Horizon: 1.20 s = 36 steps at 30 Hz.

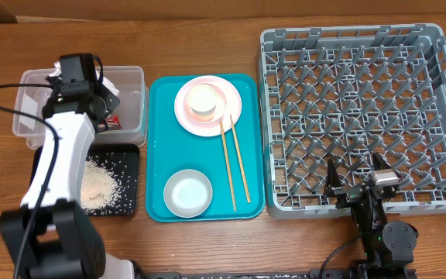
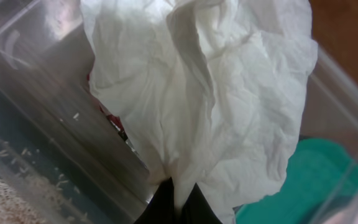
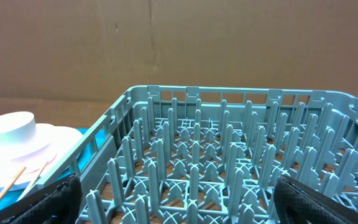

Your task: Sort waste into correct bins and load items into the dishwasher

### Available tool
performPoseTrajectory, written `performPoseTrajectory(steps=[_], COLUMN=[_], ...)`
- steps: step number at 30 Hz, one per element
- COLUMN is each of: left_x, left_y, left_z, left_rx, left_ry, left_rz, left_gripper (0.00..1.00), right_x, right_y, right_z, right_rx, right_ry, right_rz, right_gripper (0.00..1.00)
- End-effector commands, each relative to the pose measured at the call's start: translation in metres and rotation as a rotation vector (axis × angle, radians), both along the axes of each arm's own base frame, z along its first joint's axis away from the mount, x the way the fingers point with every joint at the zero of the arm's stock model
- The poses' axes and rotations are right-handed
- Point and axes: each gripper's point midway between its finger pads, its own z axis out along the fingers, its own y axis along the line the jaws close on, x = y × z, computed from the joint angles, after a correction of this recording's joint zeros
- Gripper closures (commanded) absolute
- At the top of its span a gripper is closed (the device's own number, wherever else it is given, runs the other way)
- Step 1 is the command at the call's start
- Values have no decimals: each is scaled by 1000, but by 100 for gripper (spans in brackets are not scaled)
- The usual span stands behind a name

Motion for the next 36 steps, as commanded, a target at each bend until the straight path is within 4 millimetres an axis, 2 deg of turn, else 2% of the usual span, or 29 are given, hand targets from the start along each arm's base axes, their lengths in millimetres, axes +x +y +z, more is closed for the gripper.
performPoseTrajectory(steps=[1,5,7,9,13,14,15,18,21,25,32,36], left_x=[6,10,13,17,20,19,17,7,-14,-44,-105,-134], left_y=[0,1,2,2,-6,-11,-21,-50,-78,-109,-163,-179], left_z=[-21,-20,-14,-3,29,44,63,93,110,109,80,67], left_rx=[-33,-30,-27,-24,-44,-64,-93,-177,-264,-308,-299,-252], left_ry=[31,18,-2,-24,-72,-93,-123,-170,-172,-91,184,310], left_rz=[12,12,11,9,-34,-51,-95,-211,-289,-385,-612,-680], left_gripper=[96,54,41,37,40,41,49,67,69,68,63,67], right_x=[0,0,0,0,0,0,0,0,0,0,0,0], right_y=[0,0,0,0,0,0,0,0,0,0,0,0], right_z=[-2,-2,-2,-2,-2,-2,-2,-2,-2,-2,-2,-2], right_rx=[-3,-3,-3,-3,-3,-3,-3,-3,-3,-3,-3,-3], right_ry=[-4,-4,-4,-4,-4,-4,-4,-4,-4,-4,-4,-4], right_rz=[-1,-1,-1,-1,-1,-1,-1,-1,-1,-1,-1,-1], right_gripper=[0,0,0,0,0,0,0,0,0,0,0,0])
